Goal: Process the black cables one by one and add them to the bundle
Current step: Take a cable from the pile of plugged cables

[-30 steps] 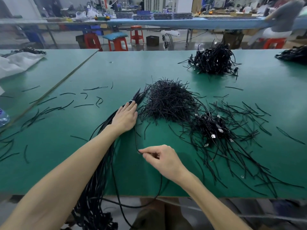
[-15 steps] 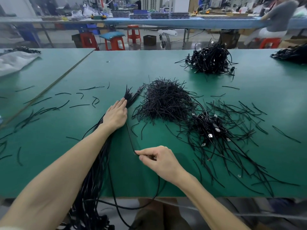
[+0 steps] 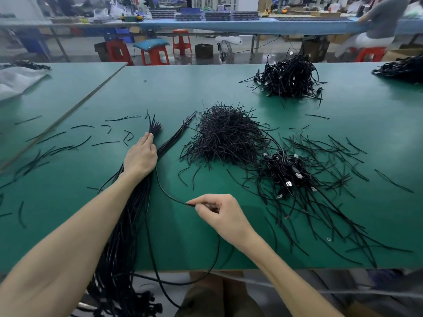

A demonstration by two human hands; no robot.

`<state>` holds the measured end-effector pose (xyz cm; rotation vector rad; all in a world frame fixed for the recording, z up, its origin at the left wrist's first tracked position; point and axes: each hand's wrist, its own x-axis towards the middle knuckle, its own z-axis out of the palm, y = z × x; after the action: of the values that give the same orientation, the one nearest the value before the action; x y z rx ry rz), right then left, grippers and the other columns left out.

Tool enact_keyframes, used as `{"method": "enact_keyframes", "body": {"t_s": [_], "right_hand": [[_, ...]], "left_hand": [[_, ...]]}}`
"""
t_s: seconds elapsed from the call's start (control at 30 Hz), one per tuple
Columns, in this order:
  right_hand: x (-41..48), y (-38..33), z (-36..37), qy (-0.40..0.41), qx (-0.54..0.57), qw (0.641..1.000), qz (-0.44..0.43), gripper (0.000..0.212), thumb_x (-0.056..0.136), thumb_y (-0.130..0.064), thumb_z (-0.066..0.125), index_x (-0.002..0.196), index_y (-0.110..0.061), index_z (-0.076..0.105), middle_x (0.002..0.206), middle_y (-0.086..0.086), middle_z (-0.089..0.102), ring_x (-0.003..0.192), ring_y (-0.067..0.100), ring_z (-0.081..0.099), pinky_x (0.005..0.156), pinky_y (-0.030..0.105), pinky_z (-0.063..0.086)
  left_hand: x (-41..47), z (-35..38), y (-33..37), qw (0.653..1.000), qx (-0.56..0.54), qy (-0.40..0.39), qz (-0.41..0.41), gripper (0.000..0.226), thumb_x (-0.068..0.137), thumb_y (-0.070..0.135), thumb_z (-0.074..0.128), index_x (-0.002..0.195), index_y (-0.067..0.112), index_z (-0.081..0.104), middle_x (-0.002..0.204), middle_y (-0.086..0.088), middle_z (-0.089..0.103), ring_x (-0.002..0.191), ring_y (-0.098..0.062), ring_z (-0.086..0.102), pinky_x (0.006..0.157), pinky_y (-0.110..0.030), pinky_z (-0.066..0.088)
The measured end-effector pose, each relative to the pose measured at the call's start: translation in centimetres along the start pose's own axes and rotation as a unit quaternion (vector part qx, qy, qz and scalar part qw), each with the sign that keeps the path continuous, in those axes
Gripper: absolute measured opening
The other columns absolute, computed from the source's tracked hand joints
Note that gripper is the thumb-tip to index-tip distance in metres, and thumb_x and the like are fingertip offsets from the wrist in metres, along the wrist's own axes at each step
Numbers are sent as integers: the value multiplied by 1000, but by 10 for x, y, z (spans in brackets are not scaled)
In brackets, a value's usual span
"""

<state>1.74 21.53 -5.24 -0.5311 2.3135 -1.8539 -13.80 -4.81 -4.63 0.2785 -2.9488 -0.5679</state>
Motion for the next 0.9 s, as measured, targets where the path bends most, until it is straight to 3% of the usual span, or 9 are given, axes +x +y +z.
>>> {"method": "enact_keyframes", "body": {"t_s": [0.17,0.37,0.43,0.53,0.6,0.67,0.73,0.83,0.9], "right_hand": [[3,-1,-5,136,111,984,25,24,101,-8,56,98,-17,78,51,-9,43,50,15,28,49,34,21],[5,-2,-6,165,176,970,39,27,108,-15,47,103,-9,72,54,-9,32,48,10,25,44,20,26],[5,-2,-6,168,180,969,38,27,108,-15,46,103,-8,72,53,-10,31,48,9,25,44,19,26],[6,-2,-5,175,195,964,39,27,108,-13,46,102,-7,72,53,-10,31,47,9,25,43,18,26],[6,-2,-5,181,204,961,44,27,107,-14,47,101,-7,72,54,-10,30,48,9,25,44,18,25],[7,-2,-5,187,211,958,47,27,107,-14,47,100,-8,73,54,-10,30,48,9,25,44,19,25],[7,-2,-6,194,217,955,48,28,107,-15,47,100,-9,73,54,-10,30,47,9,26,44,20,25],[8,-1,-5,205,229,950,48,27,107,-16,48,101,-11,74,54,-11,29,48,8,25,45,21,25],[8,0,-6,210,231,949,49,27,107,-17,48,101,-12,74,54,-12,29,47,8,26,45,21,25]], "left_hand": [[-8,-1,-4,997,-65,29,-13,53,110,32,27,162,20,26,171,11,9,153,-18,27,120,-43,27],[-32,-2,9,994,-70,59,58,51,110,25,39,157,6,34,169,-8,18,155,-21,20,128,-42,11],[-46,-7,22,992,-50,82,82,47,108,23,44,149,0,44,162,-15,30,149,-29,30,125,-43,20],[-70,-21,43,984,67,106,129,31,105,24,48,119,-1,59,129,-17,49,114,-31,52,106,-43,41],[-86,-37,61,983,110,34,144,32,106,32,46,101,4,61,112,-13,53,94,-25,55,88,-41,48],[-102,-55,78,977,103,-133,135,44,105,49,45,87,11,59,95,-7,60,75,-20,57,67,-36,46],[-117,-67,90,955,63,-266,120,48,100,63,45,92,17,59,86,0,68,74,-16,63,65,-31,47],[-139,-73,96,966,33,-219,135,45,97,63,49,103,19,55,96,3,65,92,-18,64,80,-35,52],[-149,-79,100,958,15,-239,155,45,99,61,47,102,17,58,92,6,67,87,-14,67,78,-33,53]]}}
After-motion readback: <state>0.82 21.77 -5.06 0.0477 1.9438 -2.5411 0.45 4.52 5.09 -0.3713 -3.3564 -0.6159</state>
